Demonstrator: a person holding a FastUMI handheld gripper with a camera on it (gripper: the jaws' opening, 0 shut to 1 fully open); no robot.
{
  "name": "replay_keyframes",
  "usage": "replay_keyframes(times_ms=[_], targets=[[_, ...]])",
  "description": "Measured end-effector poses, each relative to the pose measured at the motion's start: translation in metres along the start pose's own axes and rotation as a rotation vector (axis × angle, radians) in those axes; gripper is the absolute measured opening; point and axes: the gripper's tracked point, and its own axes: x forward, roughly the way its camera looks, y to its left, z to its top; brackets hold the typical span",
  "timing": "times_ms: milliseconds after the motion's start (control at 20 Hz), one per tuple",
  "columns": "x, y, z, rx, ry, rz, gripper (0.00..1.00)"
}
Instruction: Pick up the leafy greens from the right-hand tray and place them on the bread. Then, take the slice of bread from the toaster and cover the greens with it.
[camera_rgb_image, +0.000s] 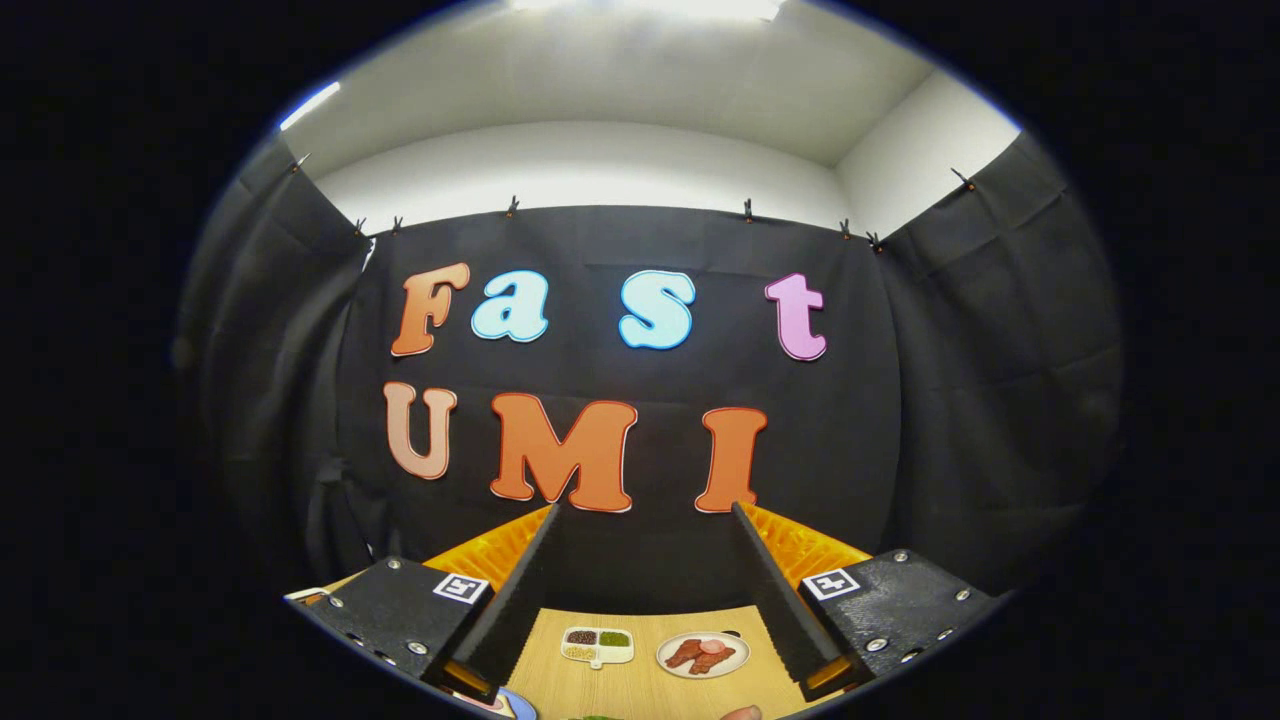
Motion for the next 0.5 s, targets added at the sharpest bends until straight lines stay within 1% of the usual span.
replay_keyframes(times_ms=[500], targets=[[-0.0005, 0.0043, 0.0047, 0.005, -0.022, 0.017, 0.99]])
